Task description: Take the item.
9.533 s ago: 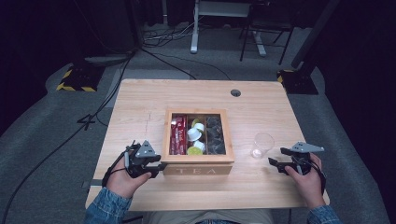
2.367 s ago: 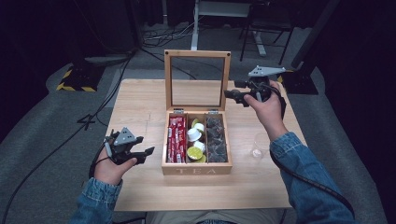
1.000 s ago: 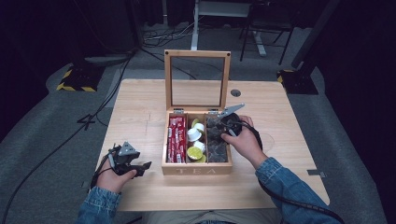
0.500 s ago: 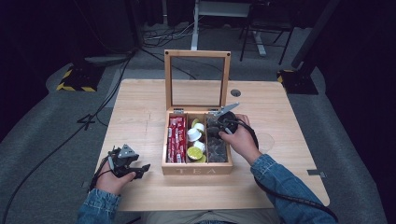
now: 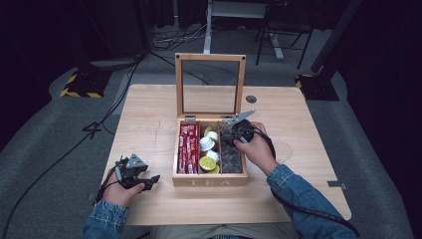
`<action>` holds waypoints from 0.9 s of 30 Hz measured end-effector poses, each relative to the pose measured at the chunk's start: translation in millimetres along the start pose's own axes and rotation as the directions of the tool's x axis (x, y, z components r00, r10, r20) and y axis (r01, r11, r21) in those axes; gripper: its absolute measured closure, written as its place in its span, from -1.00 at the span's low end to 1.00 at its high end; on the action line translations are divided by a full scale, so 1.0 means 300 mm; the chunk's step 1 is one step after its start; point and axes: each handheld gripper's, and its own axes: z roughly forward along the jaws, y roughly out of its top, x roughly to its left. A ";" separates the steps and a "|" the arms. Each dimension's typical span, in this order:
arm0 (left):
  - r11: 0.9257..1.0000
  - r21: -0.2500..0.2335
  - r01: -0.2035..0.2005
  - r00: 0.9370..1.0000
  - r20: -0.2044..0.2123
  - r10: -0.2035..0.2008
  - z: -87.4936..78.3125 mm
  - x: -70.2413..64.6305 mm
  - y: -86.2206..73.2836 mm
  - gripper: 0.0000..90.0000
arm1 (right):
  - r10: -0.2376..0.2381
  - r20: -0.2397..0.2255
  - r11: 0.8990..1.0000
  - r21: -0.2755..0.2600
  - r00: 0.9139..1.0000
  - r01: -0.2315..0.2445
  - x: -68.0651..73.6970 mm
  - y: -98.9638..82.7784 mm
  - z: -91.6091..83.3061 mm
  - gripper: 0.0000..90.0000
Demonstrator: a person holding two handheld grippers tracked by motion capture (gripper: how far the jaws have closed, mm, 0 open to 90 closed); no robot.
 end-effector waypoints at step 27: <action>0.999 -0.042 -0.018 1.000 -0.022 0.017 0.026 0.038 -0.006 -0.26 | 0.063 -0.083 0.970 -0.229 0.995 -0.081 -0.034 0.008 -0.176 0.64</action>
